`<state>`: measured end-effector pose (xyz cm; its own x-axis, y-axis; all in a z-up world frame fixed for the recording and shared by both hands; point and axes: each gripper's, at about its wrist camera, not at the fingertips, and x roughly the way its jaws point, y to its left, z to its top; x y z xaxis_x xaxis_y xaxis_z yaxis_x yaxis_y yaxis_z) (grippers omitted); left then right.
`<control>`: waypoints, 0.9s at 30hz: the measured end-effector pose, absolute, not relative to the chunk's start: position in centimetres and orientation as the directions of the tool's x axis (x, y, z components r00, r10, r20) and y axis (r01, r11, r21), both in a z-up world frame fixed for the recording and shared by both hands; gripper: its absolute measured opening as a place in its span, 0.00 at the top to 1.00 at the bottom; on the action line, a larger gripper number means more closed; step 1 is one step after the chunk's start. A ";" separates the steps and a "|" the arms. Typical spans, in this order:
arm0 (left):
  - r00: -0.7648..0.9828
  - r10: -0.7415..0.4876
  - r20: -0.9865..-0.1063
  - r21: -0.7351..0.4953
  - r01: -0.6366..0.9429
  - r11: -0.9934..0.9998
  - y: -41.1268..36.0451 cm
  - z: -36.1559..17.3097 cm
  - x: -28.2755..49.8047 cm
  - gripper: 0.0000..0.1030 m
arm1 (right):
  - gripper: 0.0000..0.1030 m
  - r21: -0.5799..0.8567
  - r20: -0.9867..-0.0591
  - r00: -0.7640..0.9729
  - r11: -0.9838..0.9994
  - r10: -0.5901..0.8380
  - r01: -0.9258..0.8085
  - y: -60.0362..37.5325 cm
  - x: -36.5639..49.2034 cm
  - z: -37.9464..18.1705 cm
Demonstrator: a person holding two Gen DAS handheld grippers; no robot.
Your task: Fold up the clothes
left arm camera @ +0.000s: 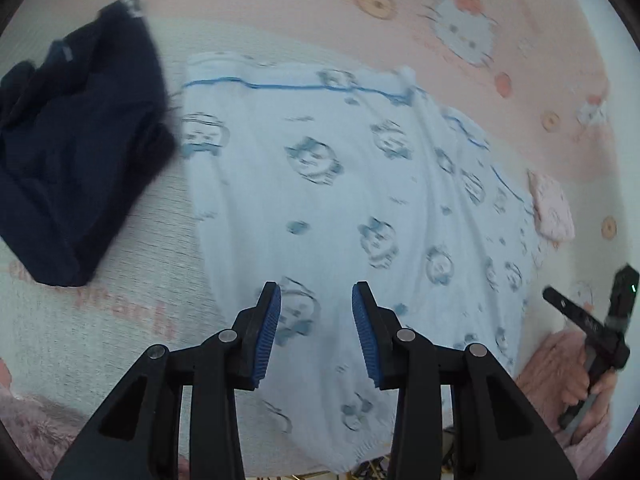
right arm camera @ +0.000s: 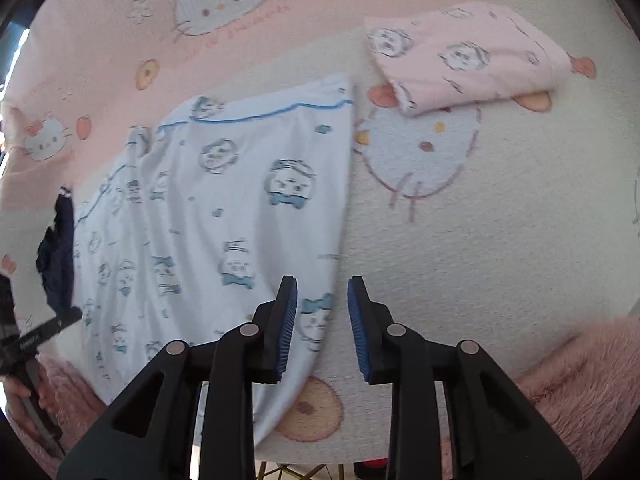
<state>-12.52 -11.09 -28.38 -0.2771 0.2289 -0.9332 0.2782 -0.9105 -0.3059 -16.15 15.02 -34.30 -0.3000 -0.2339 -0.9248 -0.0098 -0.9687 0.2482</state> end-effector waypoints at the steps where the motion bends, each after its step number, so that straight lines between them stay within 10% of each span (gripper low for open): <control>1: -0.262 0.189 -0.946 -0.272 0.327 -0.905 -12.1 -28.9 -12.8 0.62 | 0.73 0.240 -0.922 -0.303 -0.970 -0.243 0.046 13.4 -16.4 -33.6; 19: -0.392 0.252 -0.885 -0.404 0.376 -0.834 -16.3 -32.0 -14.5 0.62 | 0.73 0.194 -0.949 -0.188 -0.939 -0.253 0.284 -0.7 -22.2 -36.4; 23: -0.368 0.228 -0.901 -0.366 0.367 -0.855 -16.1 -32.6 -15.0 0.98 | 0.73 0.159 -0.958 -0.185 -0.942 -0.220 0.296 -0.3 -22.2 -37.0; 27: -0.330 0.115 -0.937 -0.204 0.249 -0.947 -13.8 -31.7 -15.9 0.98 | 0.73 0.155 -0.961 -0.181 -0.948 -0.210 0.279 0.4 -22.5 -37.5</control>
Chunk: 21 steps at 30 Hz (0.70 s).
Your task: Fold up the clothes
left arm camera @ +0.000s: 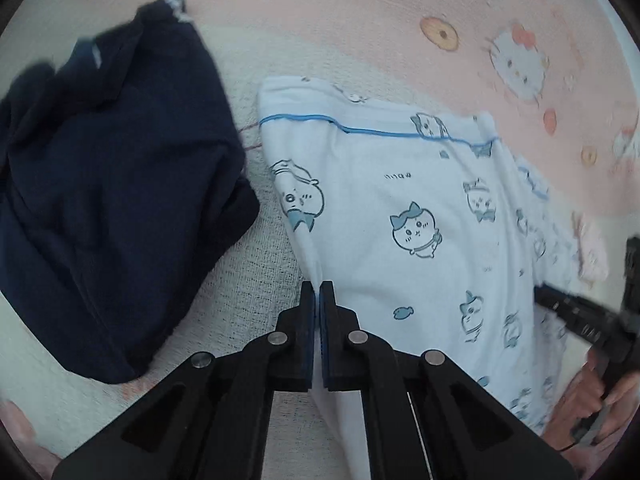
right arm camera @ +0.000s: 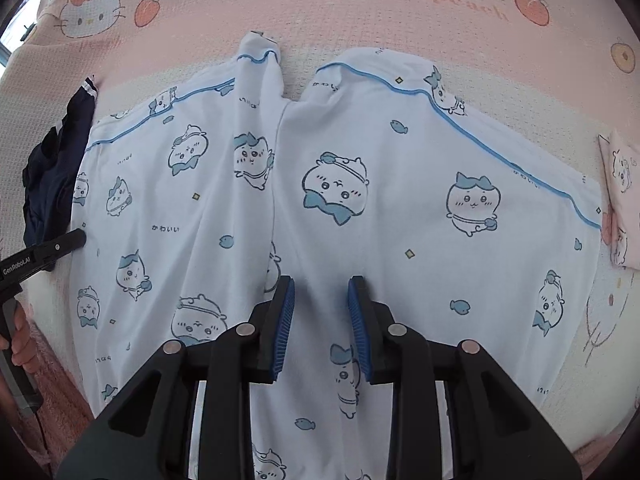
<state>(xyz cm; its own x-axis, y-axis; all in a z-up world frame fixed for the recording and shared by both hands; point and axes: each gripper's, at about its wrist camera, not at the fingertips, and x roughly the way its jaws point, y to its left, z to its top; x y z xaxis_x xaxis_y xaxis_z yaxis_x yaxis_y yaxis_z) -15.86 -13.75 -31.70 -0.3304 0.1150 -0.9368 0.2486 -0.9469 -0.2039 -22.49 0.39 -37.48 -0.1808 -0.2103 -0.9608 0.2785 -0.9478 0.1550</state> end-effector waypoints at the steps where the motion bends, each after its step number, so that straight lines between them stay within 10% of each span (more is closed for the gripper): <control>1: -0.330 0.102 -0.938 -0.188 0.238 -0.953 -13.8 -31.3 -15.9 0.98 | 0.73 0.160 -0.959 -0.183 -0.948 -0.215 0.274 0.6 -22.5 -37.4; 15: -0.305 0.049 -0.951 -0.166 0.369 -0.914 -17.7 -30.1 -14.4 0.87 | 0.72 -0.002 -0.960 -0.269 -0.962 -0.075 0.274 3.5 -22.8 -36.7; 21: -0.337 0.235 -0.912 -0.233 -0.048 -0.971 -7.2 -29.7 -15.0 0.81 | 0.71 0.119 -0.936 -0.255 -0.899 -0.243 0.422 -0.8 -18.3 -34.5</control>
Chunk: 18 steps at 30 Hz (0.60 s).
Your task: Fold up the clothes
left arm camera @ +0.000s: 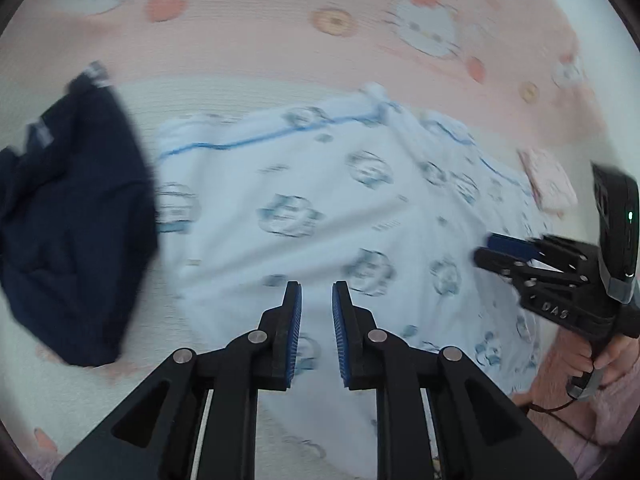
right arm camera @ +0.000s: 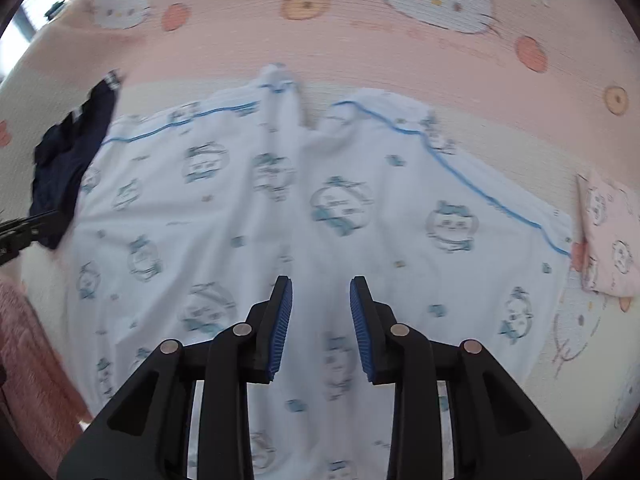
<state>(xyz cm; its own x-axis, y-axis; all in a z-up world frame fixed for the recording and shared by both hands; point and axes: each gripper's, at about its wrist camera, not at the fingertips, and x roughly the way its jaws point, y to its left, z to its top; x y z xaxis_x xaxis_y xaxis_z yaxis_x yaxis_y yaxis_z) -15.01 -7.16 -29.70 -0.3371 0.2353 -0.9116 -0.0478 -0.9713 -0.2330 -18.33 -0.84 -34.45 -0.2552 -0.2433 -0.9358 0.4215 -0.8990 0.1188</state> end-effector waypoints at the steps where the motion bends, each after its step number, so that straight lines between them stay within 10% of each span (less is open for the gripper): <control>1: -0.321 0.200 -0.926 -0.176 -0.103 -0.979 -5.7 -30.6 -14.9 0.81 | 0.71 0.148 -0.934 -0.228 -0.879 -0.275 0.454 -2.0 -17.4 -34.7; 7: -0.195 0.084 -0.977 -0.035 -0.241 -0.970 -4.0 -32.5 -13.9 0.78 | 0.72 0.076 -0.958 -0.193 -0.833 -0.214 0.548 -3.3 -13.8 -36.6; 10: -0.112 0.027 -0.993 -0.004 -0.196 -0.980 -7.0 -32.0 -12.9 0.59 | 0.70 0.012 -0.969 -0.203 -0.849 -0.141 0.528 0.0 -13.9 -35.9; 18: -0.226 0.158 -0.961 -0.078 -0.329 -0.941 -0.3 -31.6 -13.3 0.59 | 0.69 0.143 -0.956 -0.157 -0.862 -0.247 0.487 -0.5 -11.8 -35.3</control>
<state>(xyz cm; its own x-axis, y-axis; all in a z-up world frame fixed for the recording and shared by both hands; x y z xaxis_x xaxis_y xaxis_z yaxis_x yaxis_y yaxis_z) -13.34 -0.32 -31.58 -0.2262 0.1582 -0.9612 -0.3289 -0.9412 -0.0775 -11.77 -0.50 -35.32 -0.1569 -0.2475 -0.9561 0.4868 -0.8617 0.1432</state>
